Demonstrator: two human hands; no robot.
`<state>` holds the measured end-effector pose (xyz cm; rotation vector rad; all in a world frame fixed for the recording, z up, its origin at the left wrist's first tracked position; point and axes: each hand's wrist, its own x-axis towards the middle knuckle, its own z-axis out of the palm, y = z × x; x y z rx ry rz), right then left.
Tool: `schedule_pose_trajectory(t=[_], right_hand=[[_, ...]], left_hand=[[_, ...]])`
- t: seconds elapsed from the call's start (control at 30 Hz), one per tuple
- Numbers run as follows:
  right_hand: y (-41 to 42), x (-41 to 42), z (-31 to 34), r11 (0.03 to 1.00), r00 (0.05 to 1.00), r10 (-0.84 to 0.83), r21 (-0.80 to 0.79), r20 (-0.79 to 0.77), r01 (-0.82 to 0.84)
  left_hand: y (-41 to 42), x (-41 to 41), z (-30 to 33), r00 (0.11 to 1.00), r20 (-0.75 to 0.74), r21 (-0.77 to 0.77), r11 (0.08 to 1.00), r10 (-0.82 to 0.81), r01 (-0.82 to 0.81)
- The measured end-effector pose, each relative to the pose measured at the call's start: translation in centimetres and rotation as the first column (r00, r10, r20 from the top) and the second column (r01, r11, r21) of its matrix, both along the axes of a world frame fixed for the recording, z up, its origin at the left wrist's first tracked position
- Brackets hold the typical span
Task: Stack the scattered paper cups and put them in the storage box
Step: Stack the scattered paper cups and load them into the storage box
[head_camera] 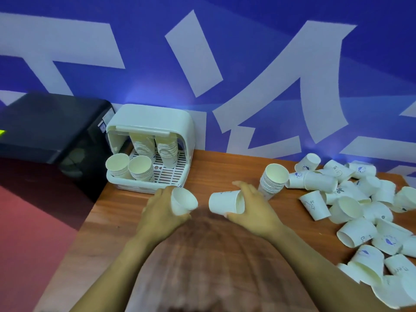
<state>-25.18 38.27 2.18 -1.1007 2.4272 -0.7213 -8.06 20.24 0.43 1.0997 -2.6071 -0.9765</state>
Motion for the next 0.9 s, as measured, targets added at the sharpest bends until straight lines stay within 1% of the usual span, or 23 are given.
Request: schedule_pose_trajectory(t=[0.1, 0.13, 0.2, 0.27, 0.33, 0.4, 0.47, 0.63, 0.77, 0.9], right_hand=[[0.1, -0.2, 0.6, 1.000, 0.999, -0.020, 0.015, -0.032, 0.020], [0.1, -0.3, 0.8, 0.999, 0.999, -0.045, 0.007, -0.030, 0.046], [-0.1, -0.3, 1.4, 0.994, 0.994, -0.108, -0.016, -0.023, 0.108], [-0.8, 0.1, 1.8, 0.988, 0.988, -0.154, -0.027, -0.026, 0.154], [-2.2, 1.0, 1.9, 0.986, 0.985, -0.166, -0.007, -0.036, 0.166], [-4.3, 2.3, 2.0, 0.989, 0.988, -0.144, 0.018, -0.057, 0.146], [-7.2, 3.7, 2.3, 0.995, 0.992, -0.097, 0.021, -0.081, 0.099], [-14.4, 6.4, 3.5, 1.000, 0.988, 0.007, -0.009, -0.156, -0.008], [-19.2, 7.5, 4.2, 1.000, 0.986, -0.003, -0.016, -0.166, 0.001], [-23.2, 8.5, 3.4, 0.996, 0.988, -0.051, -0.082, -0.146, 0.040]], left_hand=[[-0.8, -0.7, 0.3, 0.996, -0.080, 0.140, 0.989, -0.026, 0.037], [-1.0, -1.0, 0.4, 0.992, -0.120, 0.155, 0.986, -0.045, 0.064], [-1.5, -1.6, 0.7, 0.983, -0.161, 0.126, 0.986, -0.093, 0.114], [-2.6, -1.4, 1.1, 0.980, -0.146, 0.086, 0.986, -0.132, 0.146], [-4.5, -0.7, 1.3, 0.976, -0.142, 0.083, 0.980, -0.166, 0.178], [-7.0, 0.6, 1.5, 0.971, -0.158, 0.098, 0.976, -0.178, 0.195], [-9.6, 2.1, 2.3, 0.974, -0.172, 0.123, 0.977, -0.150, 0.172], [-16.5, 5.3, 4.1, 0.977, -0.167, 0.104, 0.983, -0.130, 0.149], [-21.0, 6.0, 5.6, 0.980, -0.155, 0.080, 0.988, -0.122, 0.135], [-23.5, 6.4, 5.7, 0.989, -0.139, 0.053, 0.996, -0.058, 0.066]])
